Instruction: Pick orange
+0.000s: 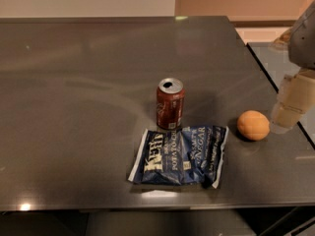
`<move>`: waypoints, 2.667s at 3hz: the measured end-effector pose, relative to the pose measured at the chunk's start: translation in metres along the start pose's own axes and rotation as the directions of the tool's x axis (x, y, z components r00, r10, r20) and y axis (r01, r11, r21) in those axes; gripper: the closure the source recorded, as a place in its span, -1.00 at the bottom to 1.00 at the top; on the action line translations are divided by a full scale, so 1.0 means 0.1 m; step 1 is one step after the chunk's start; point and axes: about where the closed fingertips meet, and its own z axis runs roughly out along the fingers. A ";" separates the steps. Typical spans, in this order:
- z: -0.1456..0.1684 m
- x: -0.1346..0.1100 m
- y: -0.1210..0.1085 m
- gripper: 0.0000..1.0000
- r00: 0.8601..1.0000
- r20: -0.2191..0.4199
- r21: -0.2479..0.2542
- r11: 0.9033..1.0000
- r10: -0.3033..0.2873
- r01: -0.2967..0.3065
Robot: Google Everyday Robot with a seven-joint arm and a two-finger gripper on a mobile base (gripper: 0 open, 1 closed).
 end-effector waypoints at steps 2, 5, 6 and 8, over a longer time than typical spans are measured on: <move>0.08 0.10 -0.07 -1.00 1.000 -0.009 0.008 1.000 -0.021 0.021; 0.67 0.44 -0.06 -1.00 0.997 0.072 -0.080 0.996 -0.036 0.041; 0.84 0.45 -0.03 -1.00 0.994 0.102 -0.113 0.993 -0.028 0.040; 1.06 0.39 0.09 -1.00 0.988 0.149 -0.140 0.989 -0.034 0.056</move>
Offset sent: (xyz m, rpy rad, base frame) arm 0.0156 -0.0251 -0.0262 -0.0378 0.0068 0.0405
